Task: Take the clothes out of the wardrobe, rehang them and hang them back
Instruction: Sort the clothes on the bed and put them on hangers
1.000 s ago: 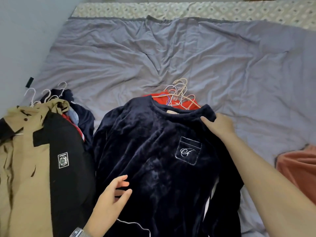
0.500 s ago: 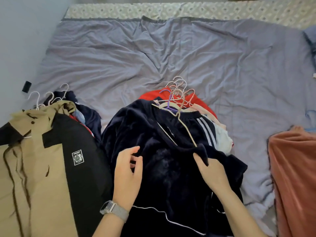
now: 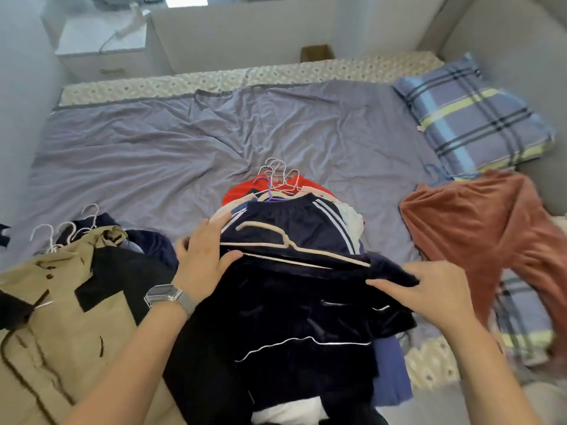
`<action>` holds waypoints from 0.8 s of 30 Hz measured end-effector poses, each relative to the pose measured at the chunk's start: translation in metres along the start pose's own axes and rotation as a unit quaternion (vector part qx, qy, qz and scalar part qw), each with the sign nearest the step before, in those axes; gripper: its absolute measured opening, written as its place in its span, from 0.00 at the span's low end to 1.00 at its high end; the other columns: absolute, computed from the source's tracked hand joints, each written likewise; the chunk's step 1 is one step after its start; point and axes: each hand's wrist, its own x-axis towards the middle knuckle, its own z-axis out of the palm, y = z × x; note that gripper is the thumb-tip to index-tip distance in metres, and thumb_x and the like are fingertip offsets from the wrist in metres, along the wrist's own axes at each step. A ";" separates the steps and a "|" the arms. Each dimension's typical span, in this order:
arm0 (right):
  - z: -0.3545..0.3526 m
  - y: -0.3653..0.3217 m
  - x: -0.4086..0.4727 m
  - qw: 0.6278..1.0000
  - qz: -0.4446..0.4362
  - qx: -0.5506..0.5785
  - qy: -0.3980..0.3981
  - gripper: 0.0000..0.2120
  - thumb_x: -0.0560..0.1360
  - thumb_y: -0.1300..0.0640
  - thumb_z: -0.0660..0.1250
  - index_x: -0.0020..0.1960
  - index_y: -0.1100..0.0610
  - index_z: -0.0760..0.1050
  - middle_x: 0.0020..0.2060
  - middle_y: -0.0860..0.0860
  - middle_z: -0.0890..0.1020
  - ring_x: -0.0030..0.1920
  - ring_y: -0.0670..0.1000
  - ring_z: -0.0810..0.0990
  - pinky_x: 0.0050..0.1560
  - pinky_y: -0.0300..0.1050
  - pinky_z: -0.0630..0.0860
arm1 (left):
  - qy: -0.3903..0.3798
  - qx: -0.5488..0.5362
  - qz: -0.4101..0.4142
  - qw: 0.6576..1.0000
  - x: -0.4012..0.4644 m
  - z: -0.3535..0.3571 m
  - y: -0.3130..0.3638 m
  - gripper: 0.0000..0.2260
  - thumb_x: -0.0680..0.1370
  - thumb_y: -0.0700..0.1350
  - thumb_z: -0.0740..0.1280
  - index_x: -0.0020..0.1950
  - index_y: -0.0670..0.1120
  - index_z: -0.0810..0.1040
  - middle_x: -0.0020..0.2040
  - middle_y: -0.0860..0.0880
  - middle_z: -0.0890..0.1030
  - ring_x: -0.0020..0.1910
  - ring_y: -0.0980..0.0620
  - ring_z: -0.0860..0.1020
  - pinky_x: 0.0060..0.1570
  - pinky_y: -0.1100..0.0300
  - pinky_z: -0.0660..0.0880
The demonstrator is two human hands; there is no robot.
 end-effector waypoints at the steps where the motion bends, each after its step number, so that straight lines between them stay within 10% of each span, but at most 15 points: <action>1: -0.004 -0.003 -0.013 1.000 -0.004 0.001 0.000 0.34 0.60 0.25 0.61 0.23 0.51 0.49 0.15 0.50 0.54 0.17 0.39 0.55 0.23 0.38 0.51 | -0.013 0.000 0.015 1.000 -0.009 -0.009 0.001 0.14 0.77 0.53 0.64 0.62 0.56 0.70 0.54 0.56 0.76 0.57 0.52 0.74 0.61 0.51 0.57; 5: -0.022 0.005 -0.061 0.999 0.032 0.041 0.006 0.30 0.60 0.27 0.64 0.20 0.50 0.57 0.17 0.50 0.61 0.20 0.42 0.61 0.23 0.39 0.57 | -0.057 -0.085 0.053 0.993 -0.065 -0.035 0.021 0.17 0.75 0.63 0.51 0.42 0.55 0.74 0.36 0.56 0.77 0.38 0.57 0.75 0.46 0.51 0.73; 8: -0.041 0.021 -0.091 0.988 0.104 0.115 -0.003 0.15 0.61 0.35 0.71 0.29 0.46 0.76 0.22 0.46 0.73 0.27 0.46 0.74 0.31 0.46 0.70 | 0.007 -0.172 -0.024 0.985 -0.116 -0.037 0.058 0.11 0.71 0.64 0.66 0.43 0.58 0.74 0.32 0.56 0.76 0.33 0.57 0.74 0.39 0.54 0.73; 11: -0.047 0.047 -0.115 0.988 0.099 0.122 0.006 0.18 0.63 0.40 0.71 0.31 0.52 0.71 0.23 0.49 0.74 0.30 0.50 0.74 0.32 0.48 0.69 | 0.031 -0.223 -0.089 0.970 -0.155 -0.037 0.102 0.17 0.58 0.63 0.74 0.40 0.57 0.77 0.25 0.56 0.73 0.28 0.58 0.71 0.39 0.55 0.71; 24: -0.148 0.186 -0.216 0.975 0.094 0.194 0.052 0.12 0.62 0.44 0.78 0.38 0.48 0.78 0.35 0.41 0.78 0.41 0.42 0.71 0.49 0.46 0.66 | 0.162 -0.185 -0.134 0.960 -0.275 -0.006 0.314 0.07 0.64 0.58 0.74 0.35 0.58 0.81 0.29 0.58 0.79 0.38 0.63 0.77 0.37 0.64 0.70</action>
